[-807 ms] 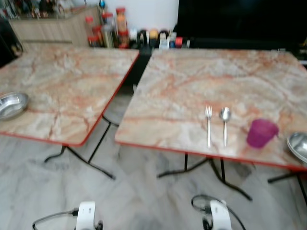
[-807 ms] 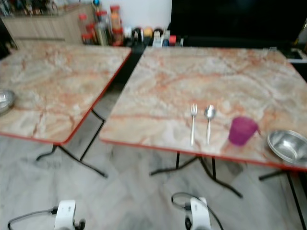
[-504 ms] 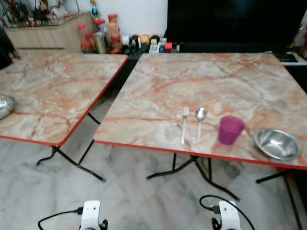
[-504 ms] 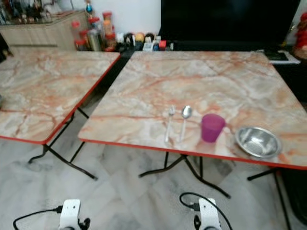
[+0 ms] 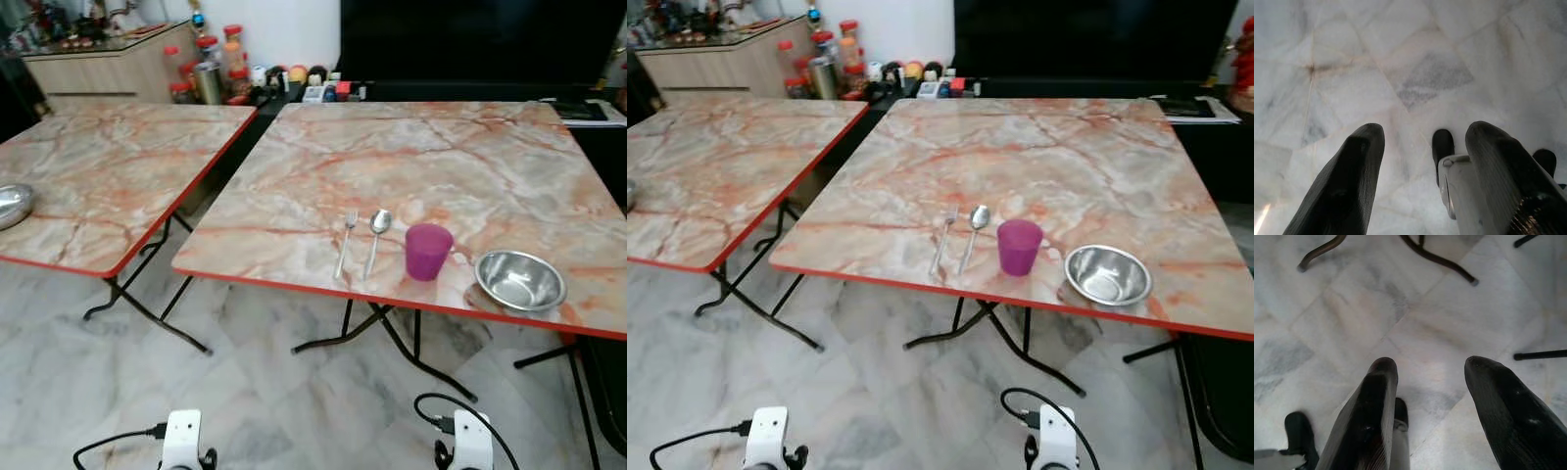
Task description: Setting the table
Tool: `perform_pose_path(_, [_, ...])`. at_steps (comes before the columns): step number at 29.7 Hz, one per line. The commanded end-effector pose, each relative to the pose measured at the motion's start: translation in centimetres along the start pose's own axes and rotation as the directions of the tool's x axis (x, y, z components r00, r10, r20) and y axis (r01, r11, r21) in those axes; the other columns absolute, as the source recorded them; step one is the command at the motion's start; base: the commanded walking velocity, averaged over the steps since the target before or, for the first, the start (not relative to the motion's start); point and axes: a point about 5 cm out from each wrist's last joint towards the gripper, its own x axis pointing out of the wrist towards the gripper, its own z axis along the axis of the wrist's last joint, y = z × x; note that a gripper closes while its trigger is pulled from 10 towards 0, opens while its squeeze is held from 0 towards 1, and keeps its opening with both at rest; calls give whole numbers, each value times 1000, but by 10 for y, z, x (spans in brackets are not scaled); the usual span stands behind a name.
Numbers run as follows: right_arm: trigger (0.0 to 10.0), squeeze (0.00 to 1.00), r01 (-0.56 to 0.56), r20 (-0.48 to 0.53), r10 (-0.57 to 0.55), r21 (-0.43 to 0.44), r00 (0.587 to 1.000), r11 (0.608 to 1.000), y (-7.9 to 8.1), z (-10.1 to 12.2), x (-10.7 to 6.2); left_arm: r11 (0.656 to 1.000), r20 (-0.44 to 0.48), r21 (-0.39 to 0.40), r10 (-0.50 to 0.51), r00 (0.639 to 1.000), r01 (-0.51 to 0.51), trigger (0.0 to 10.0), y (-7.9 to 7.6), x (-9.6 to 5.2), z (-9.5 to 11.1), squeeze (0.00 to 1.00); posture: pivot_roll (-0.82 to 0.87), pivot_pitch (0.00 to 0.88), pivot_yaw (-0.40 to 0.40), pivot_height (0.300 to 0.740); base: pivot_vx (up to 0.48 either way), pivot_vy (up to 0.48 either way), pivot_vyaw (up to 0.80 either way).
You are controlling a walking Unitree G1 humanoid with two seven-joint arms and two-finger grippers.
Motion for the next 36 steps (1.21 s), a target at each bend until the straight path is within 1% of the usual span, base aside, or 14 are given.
perform_pose_path(1, [10000,0,-6,15,5,20,1000,1000,3,4,0,1000,0,3,18,1000,-18,10000,7,0,2,0,-51,0,58,740,0,-382,0])
perform_pose_path(3, [10000,0,-7,8,7,14,1000,1000,3,4,1,1000,-1,1,18,1000,-18,10000,7,0,2,0,-51,0,59,740,0,-377,-234])
perform_pose_path(4, [10000,0,-12,2,12,29,1000,999,3,3,1,1000,-2,2,18,1000,-18,10000,7,0,2,0,-49,0,59,740,0,-337,-788])
perform_pose_path(7, [10000,0,-12,3,12,16,1000,1000,3,3,1,1000,-4,3,17,1000,-17,10000,7,0,1,0,-50,0,60,740,0,-324,-783])
perform_pose_path(22, [10000,0,-8,21,8,21,1000,1000,4,5,1,1000,-20,-7,17,1000,-17,10000,9,0,-2,0,-49,0,61,740,0,0,0])
perform_pose_path(26, [10000,0,-10,27,9,28,1000,1000,4,5,1,999,-29,-27,20,999,-21,10000,10,-1,-4,0,-46,0,59,740,0,0,0])
perform_pose_path(28, [10000,0,-9,21,8,26,1000,1000,4,5,1,999,-31,-32,22,999,-23,10000,10,-1,-4,0,-45,0,57,740,0,368,0])
perform_pose_path(31, [10000,0,-13,20,12,40,1000,999,4,4,1,999,-33,-30,23,999,-24,10000,10,-1,-4,0,-45,0,57,740,0,480,-788])
perform_pose_path(35, [10000,0,-11,21,11,22,1000,1000,4,5,1,999,-34,-27,25,999,-26,10000,10,-1,-4,0,-45,0,57,740,0,480,-788])
perform_pose_path(36, [10000,0,-10,22,9,23,1000,1000,4,5,1,999,-35,-23,26,999,-26,10000,11,-1,-5,0,-46,0,58,740,0,0,0])
